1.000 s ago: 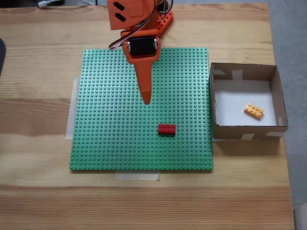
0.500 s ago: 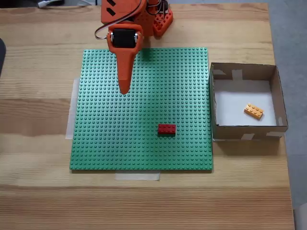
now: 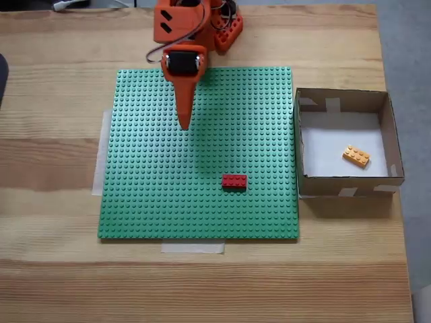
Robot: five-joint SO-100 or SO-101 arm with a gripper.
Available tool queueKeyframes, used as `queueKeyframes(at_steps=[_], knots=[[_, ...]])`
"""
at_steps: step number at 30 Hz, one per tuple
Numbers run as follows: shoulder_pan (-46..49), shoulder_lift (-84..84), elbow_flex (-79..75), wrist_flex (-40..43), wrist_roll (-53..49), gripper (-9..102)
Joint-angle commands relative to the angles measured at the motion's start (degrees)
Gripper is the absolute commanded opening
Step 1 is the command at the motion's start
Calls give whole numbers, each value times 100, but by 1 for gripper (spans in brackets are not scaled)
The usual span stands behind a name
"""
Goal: Pick the yellow lego block and put it in the box.
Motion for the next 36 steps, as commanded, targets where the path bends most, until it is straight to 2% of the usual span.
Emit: queueKeyframes(at_steps=[1, 16, 36], knots=[[62, 642, 624, 26, -167, -1], [-18, 1187, 940, 1081, -79, -1], [9, 1371, 940, 1397, 9, -1]])
